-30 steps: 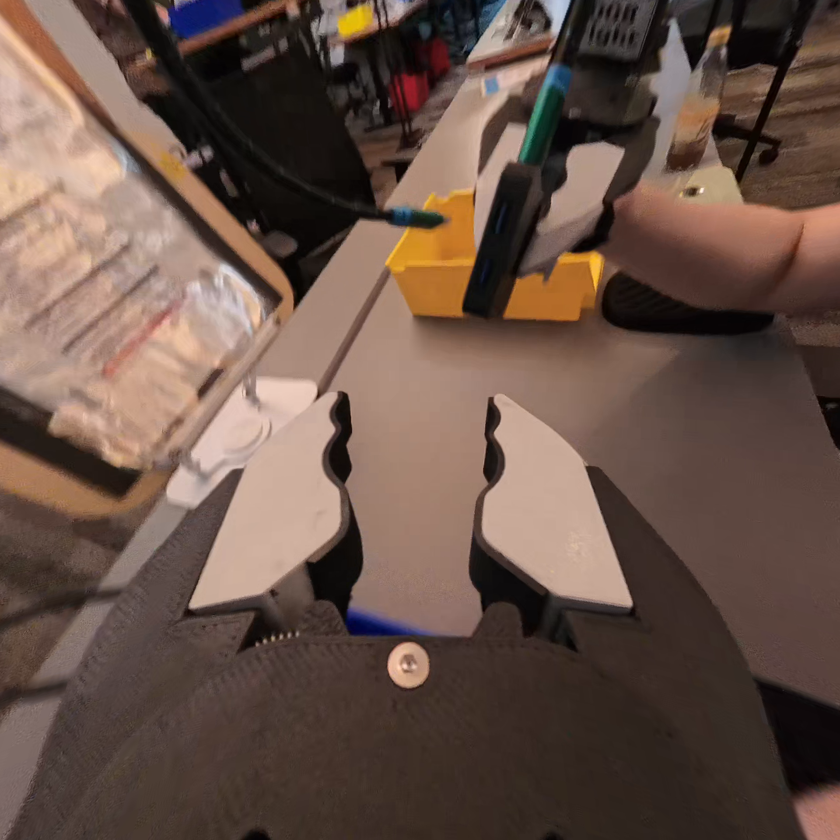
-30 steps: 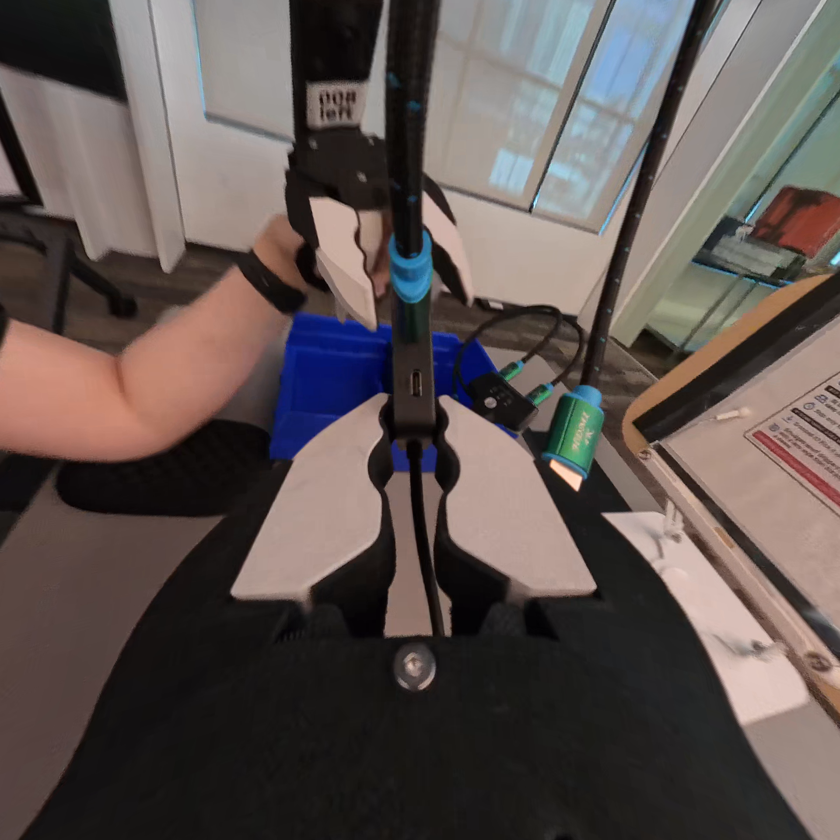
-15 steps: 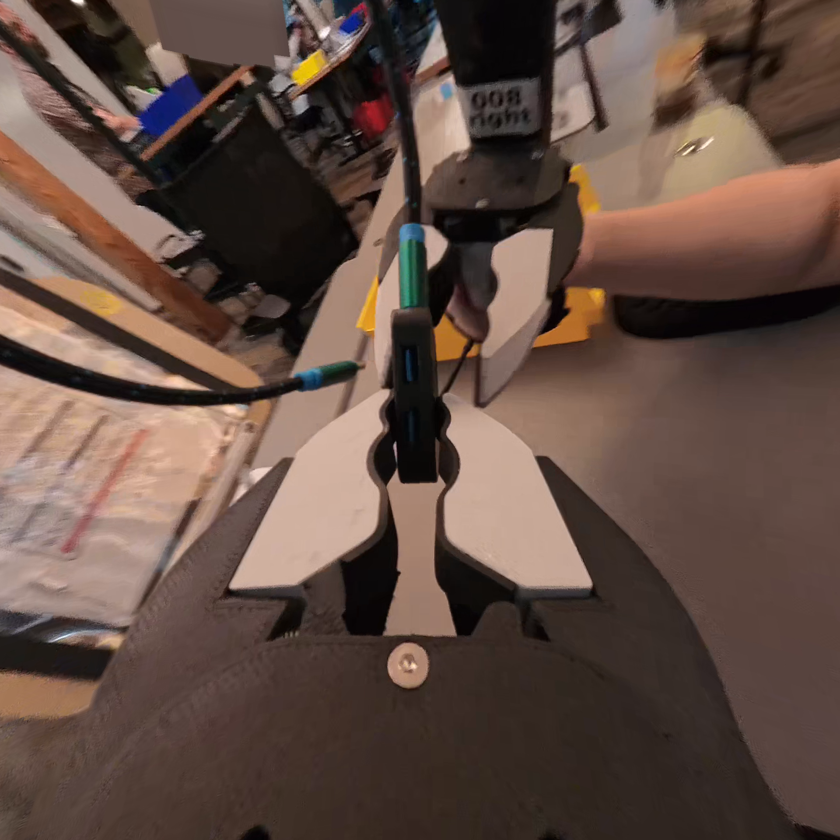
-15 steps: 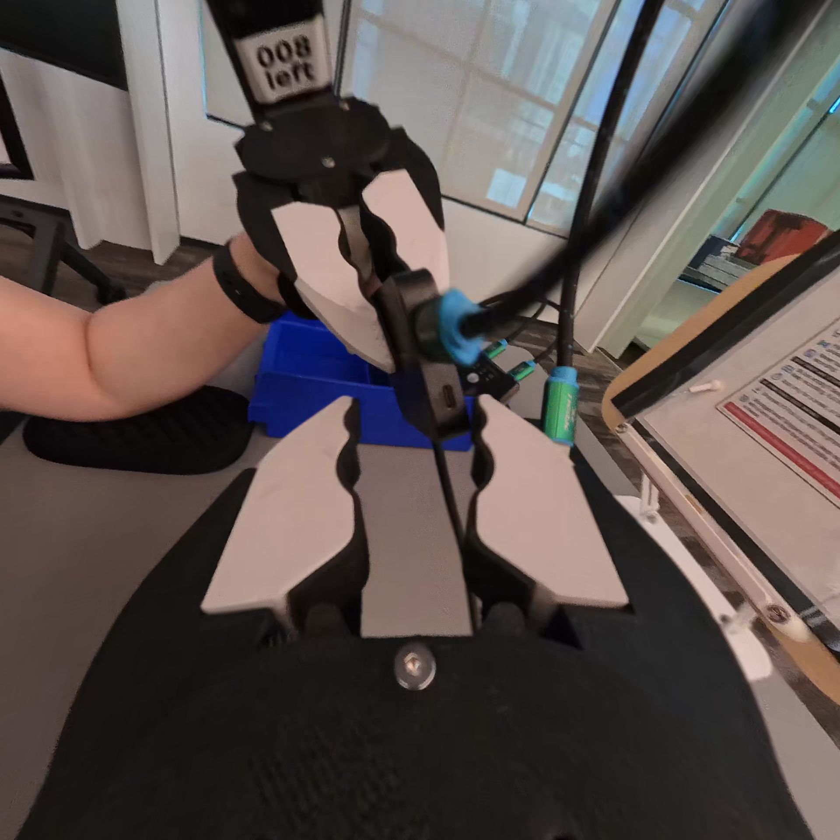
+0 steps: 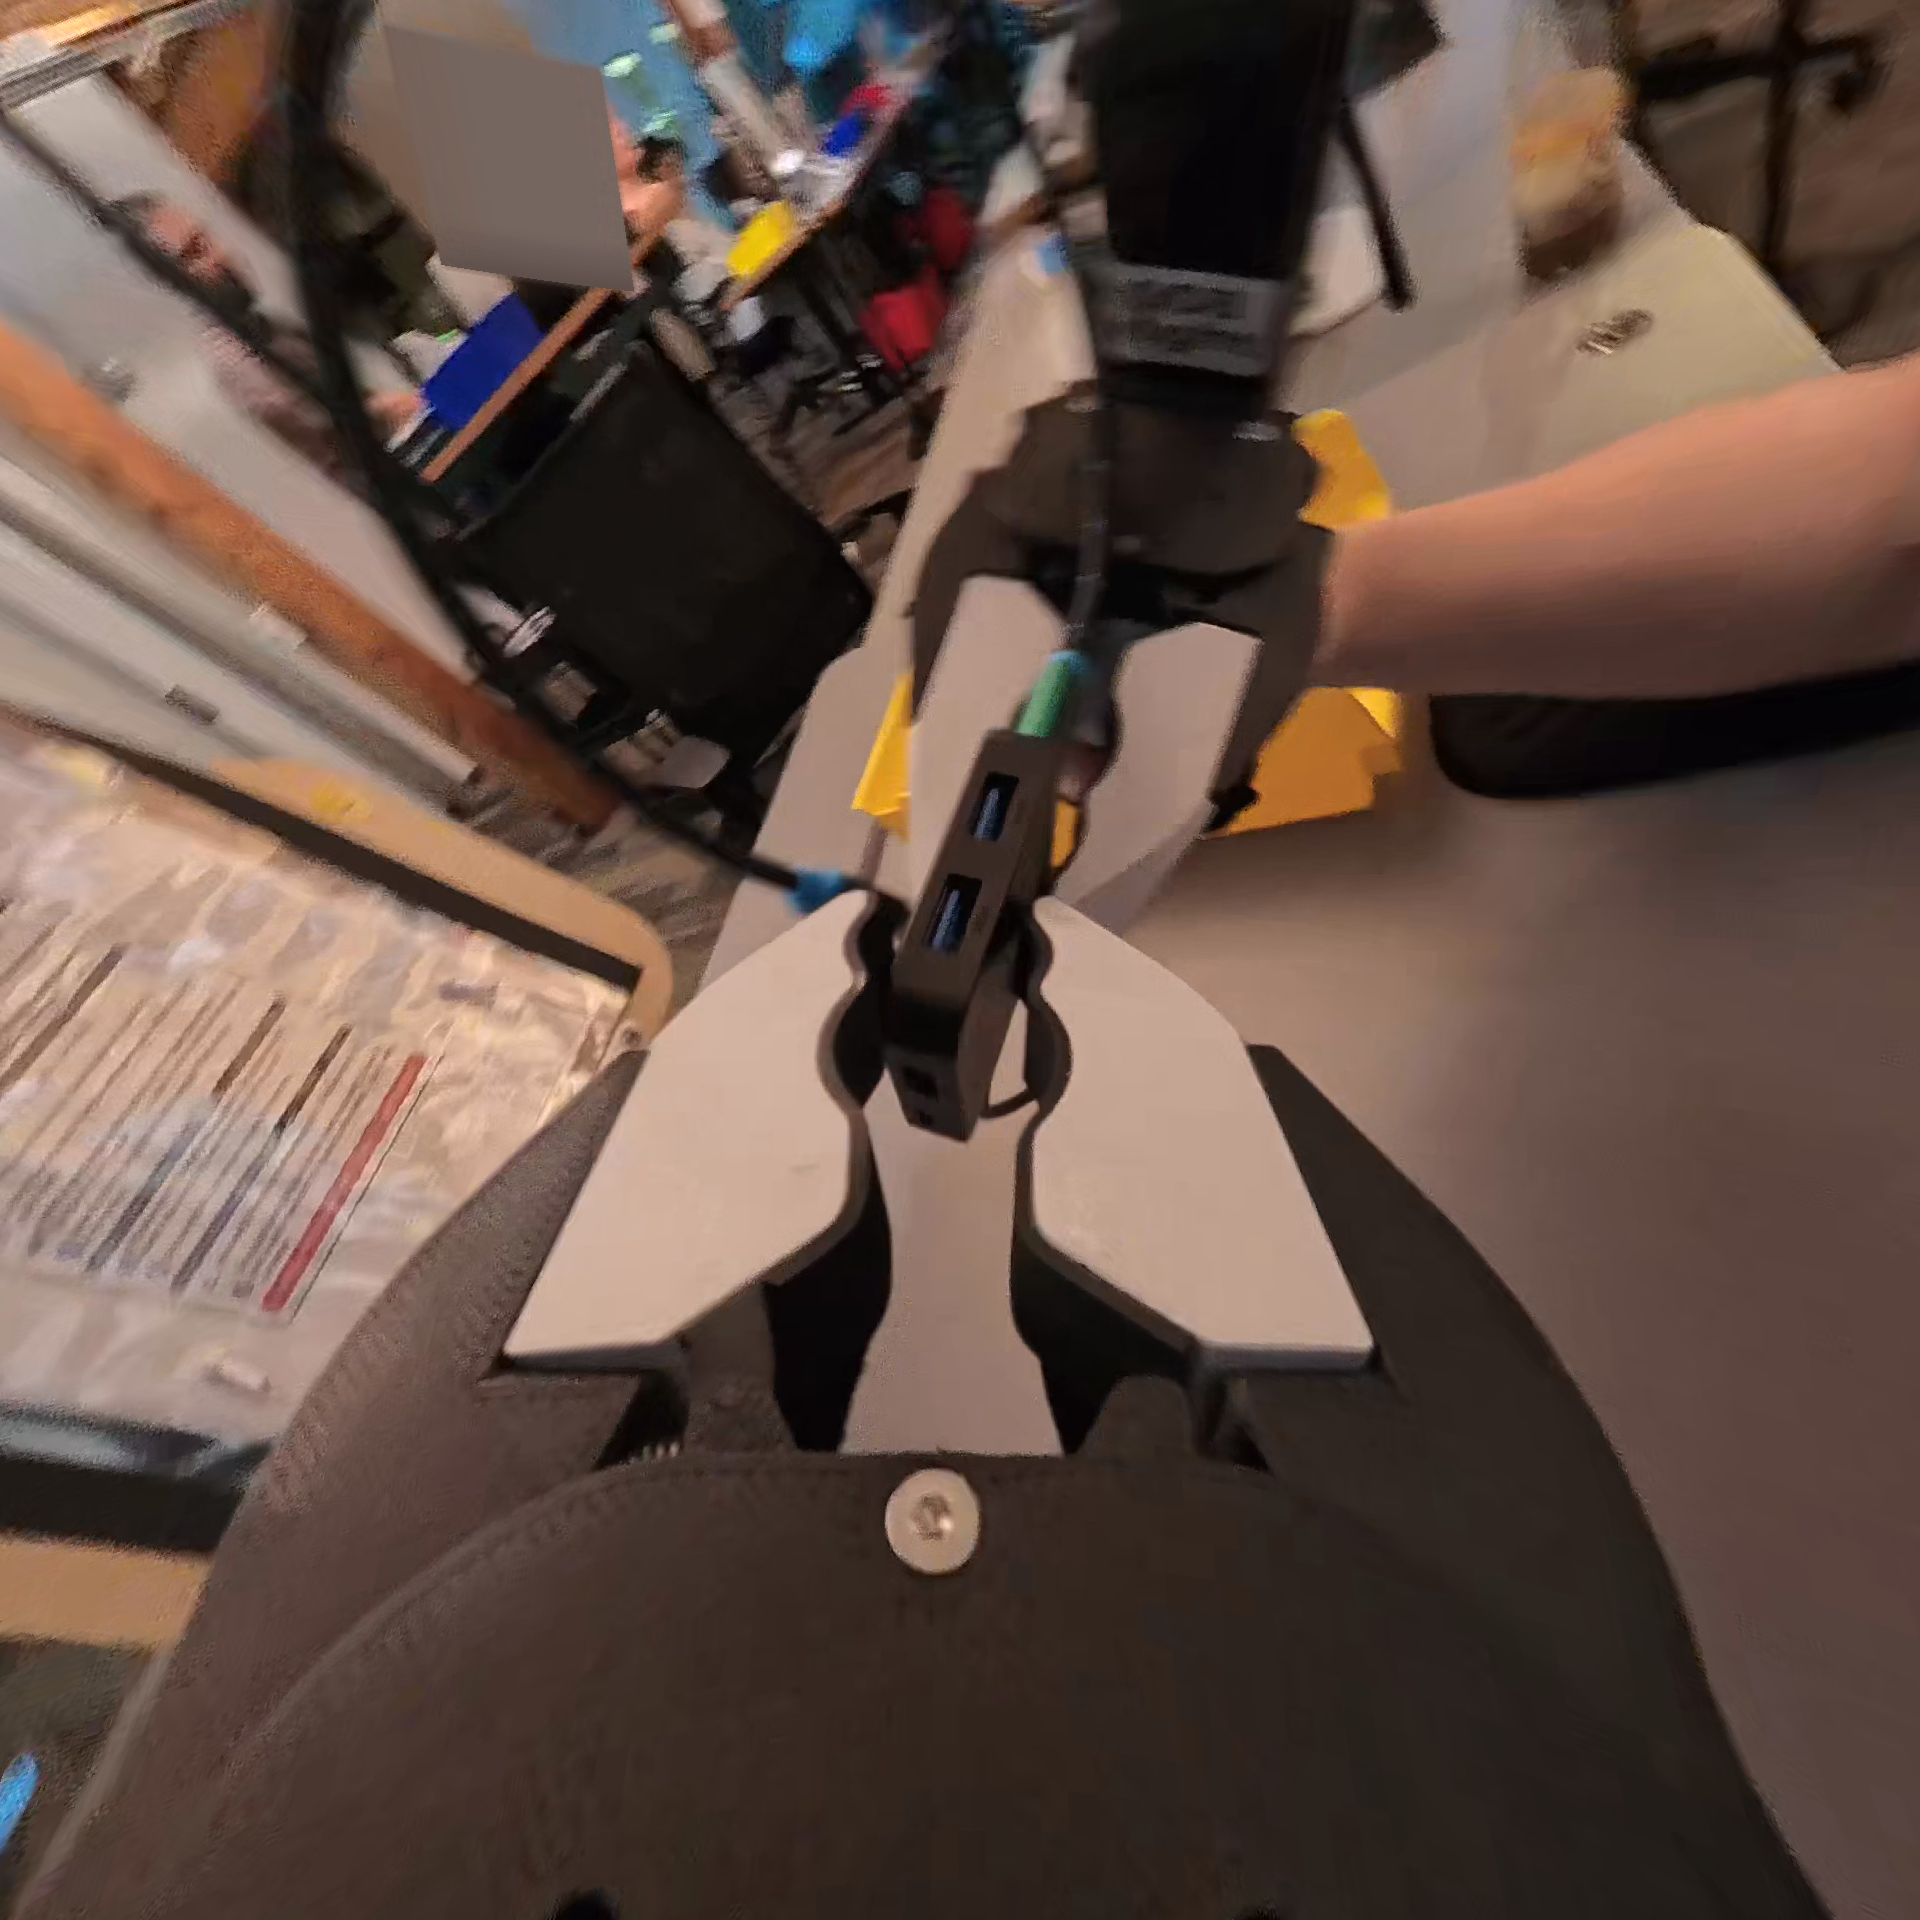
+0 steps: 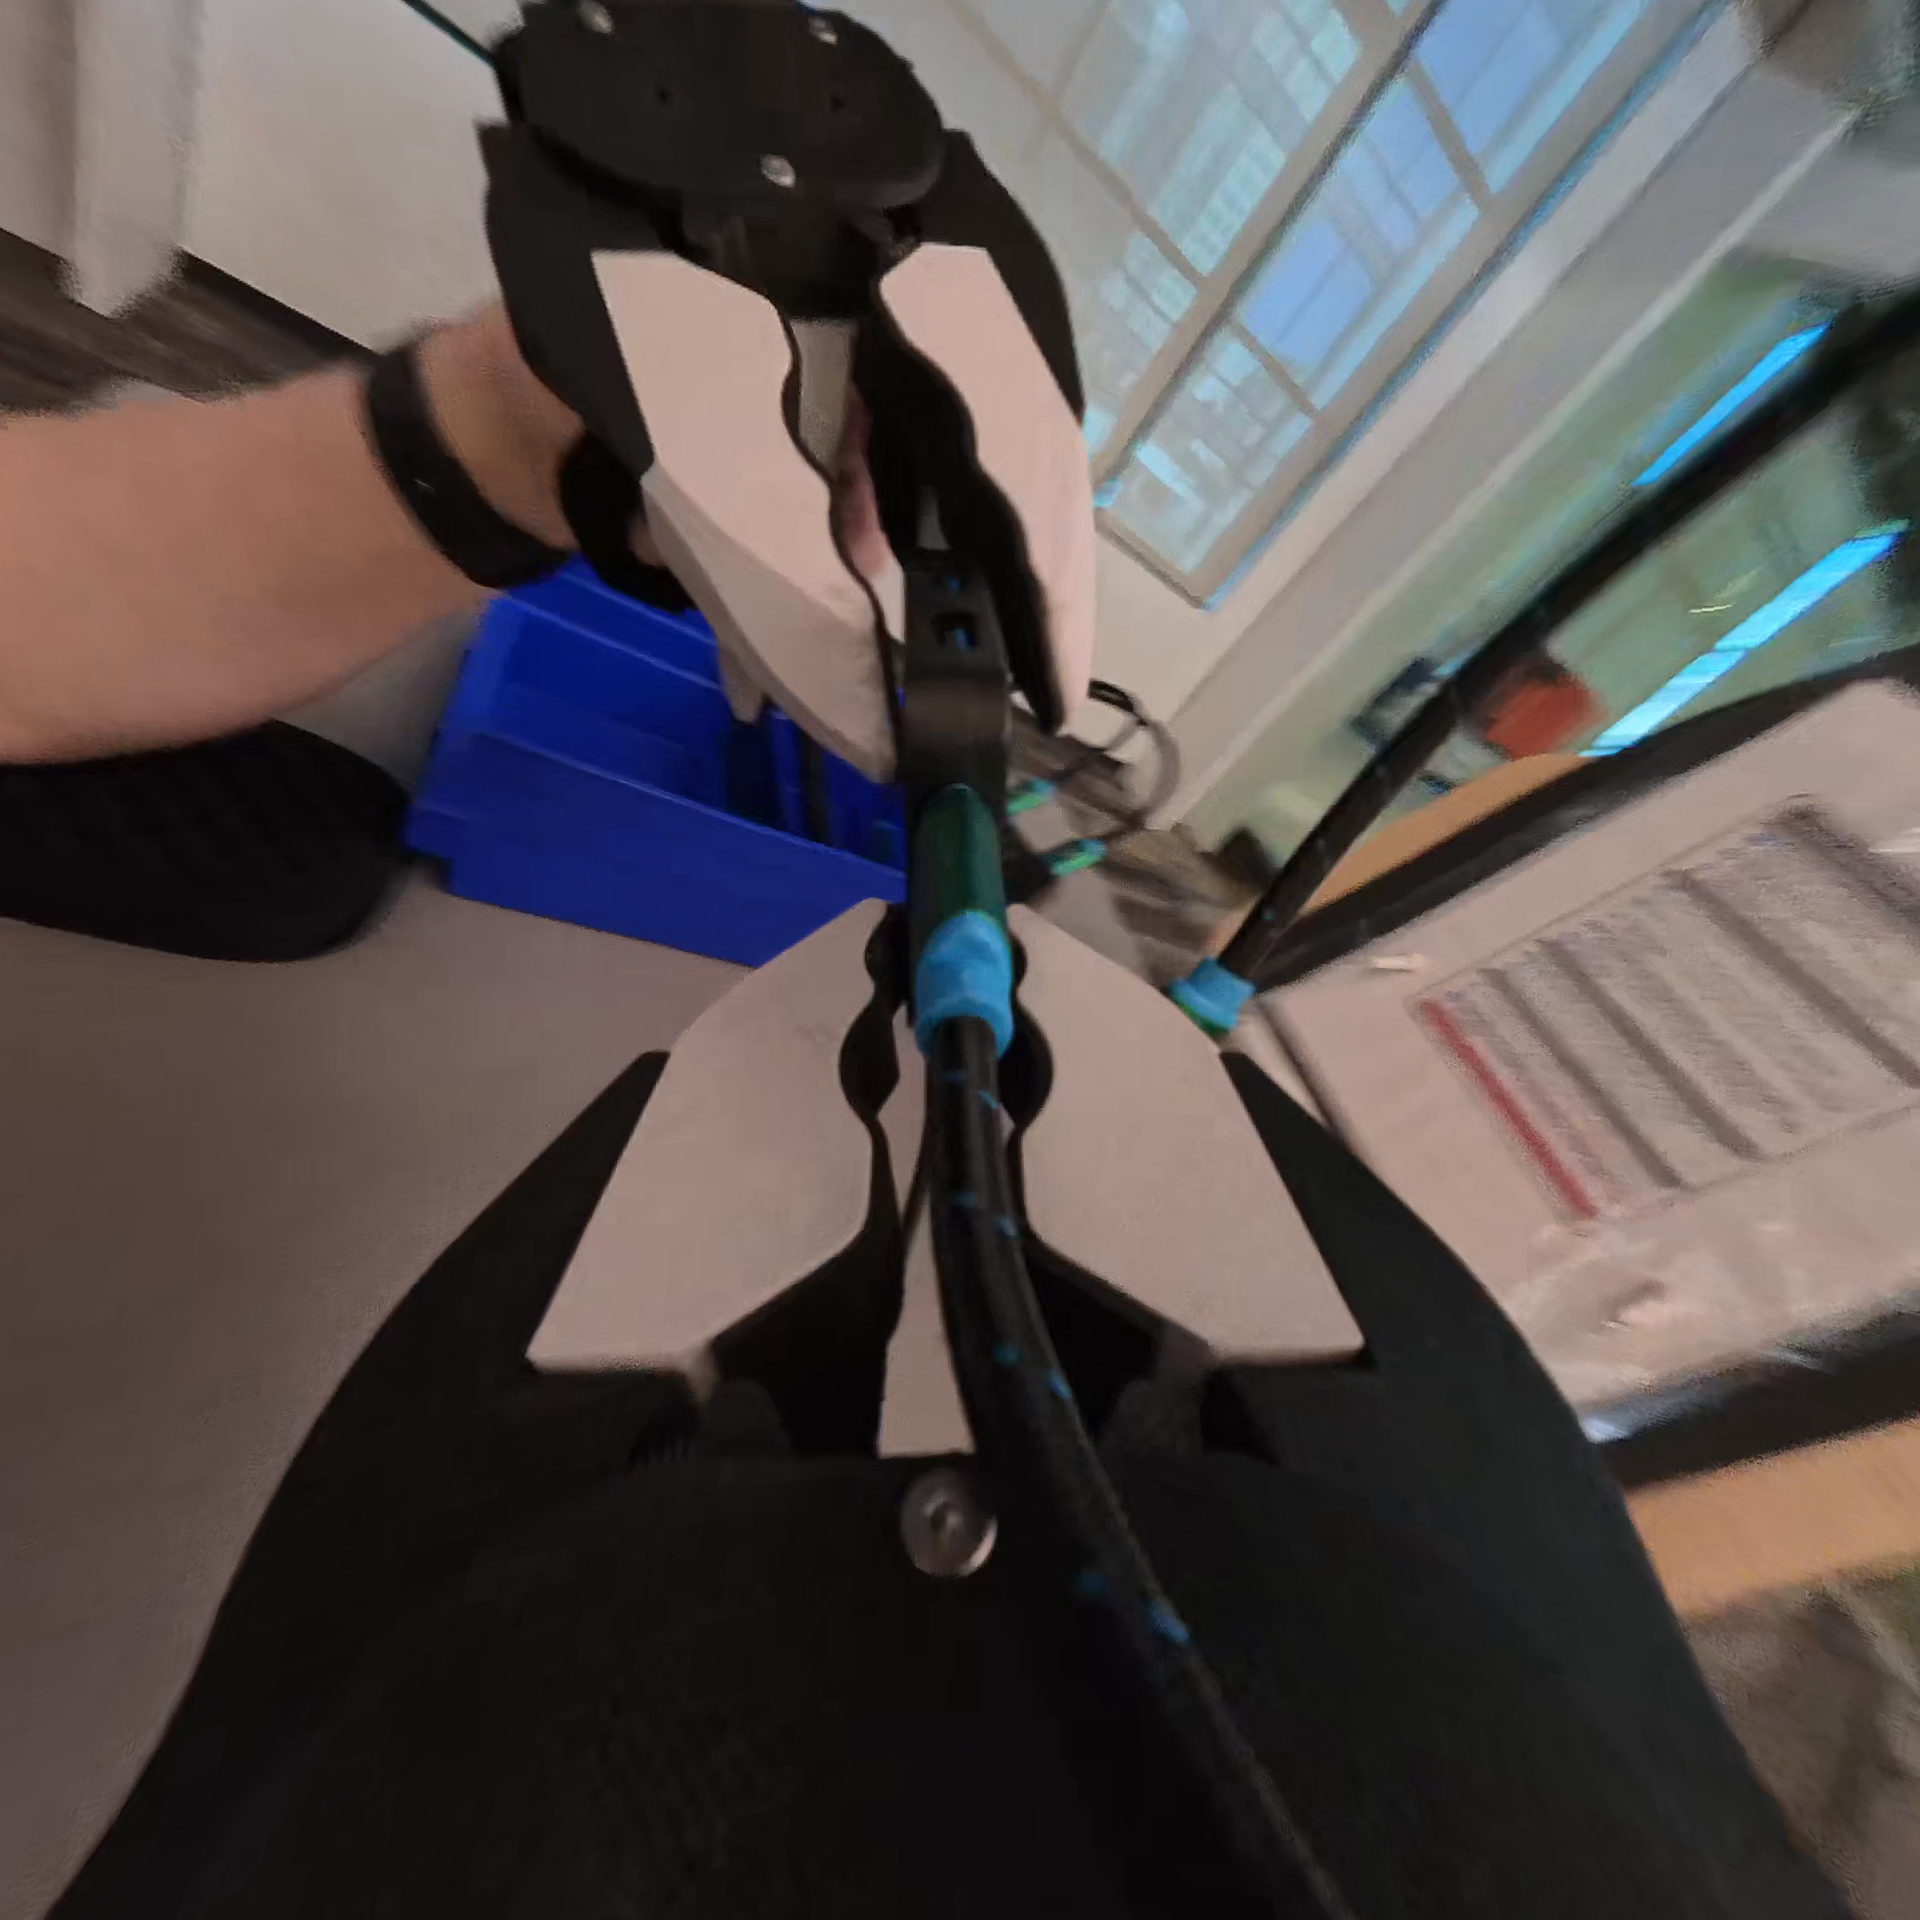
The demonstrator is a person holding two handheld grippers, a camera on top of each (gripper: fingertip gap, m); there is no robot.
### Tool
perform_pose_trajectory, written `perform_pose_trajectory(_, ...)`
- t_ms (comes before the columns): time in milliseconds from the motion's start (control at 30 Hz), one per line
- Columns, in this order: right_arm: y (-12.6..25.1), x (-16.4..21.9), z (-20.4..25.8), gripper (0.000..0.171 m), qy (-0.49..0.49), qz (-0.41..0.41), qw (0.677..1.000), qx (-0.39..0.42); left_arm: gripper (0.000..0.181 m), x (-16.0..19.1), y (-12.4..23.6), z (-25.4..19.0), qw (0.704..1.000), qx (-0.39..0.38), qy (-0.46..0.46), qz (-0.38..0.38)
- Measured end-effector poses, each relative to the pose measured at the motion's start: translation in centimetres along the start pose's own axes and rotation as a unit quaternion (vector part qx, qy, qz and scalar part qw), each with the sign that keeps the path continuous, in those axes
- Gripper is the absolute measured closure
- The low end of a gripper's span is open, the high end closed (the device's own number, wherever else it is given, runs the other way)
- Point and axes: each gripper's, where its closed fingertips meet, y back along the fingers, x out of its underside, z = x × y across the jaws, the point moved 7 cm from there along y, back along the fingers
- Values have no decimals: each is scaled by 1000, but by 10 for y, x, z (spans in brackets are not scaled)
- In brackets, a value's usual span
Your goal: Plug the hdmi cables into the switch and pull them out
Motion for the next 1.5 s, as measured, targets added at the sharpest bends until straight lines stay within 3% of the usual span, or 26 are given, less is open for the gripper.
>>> perform_pose_trajectory(33, 1, -2, -3, 156, 27, 12, 999, 42, 155, 0, 1, 7, 999, -24, 32, -1)
perform_pose_trajectory(133, 8, -6, -12, 156, 141, 49, 972, 182, 109, 0, 4, 15, 988, 4, 157, -14)
perform_pose_trajectory(233, 12, -8, -10, 156, 242, 72, 936, 243, 95, 1, 3, 22, 978, 8, 206, -35)
perform_pose_trajectory(333, 10, -10, -1, 156, 252, 42, 944, 211, 98, 4, -1, 22, 991, -45, 116, -41)
perform_pose_trajectory(533, 9, -14, 8, 156, 266, 37, 950, 156, 109, 20, -14, 12, 994, -99, -39, 21)
perform_pose_trajectory(700, 15, -20, 13, 156, 196, -41, 978, 60, 145, 11, -15, -12, 992, -46, -112, -38)
perform_pose_trajectory(833, 25, -28, 13, 156, 160, -86, 983, 4, 154, -1, -9, -22, 990, 0, -107, -91)
perform_pose_trajectory(967, 26, -27, 16, 156, 178, -63, 982, -7, 161, -14, 2, -29, 982, 36, -92, -158)
perform_pose_trajectory(1167, 23, -27, 16, 151, 168, -76, 983, 4, 167, -20, 9, -33, 976, 15, -158, -150)
perform_pose_trajectory(1500, 22, -34, 20, 138, 85, -125, 987, -51, 168, -31, 28, -29, 970, 40, -121, -208)
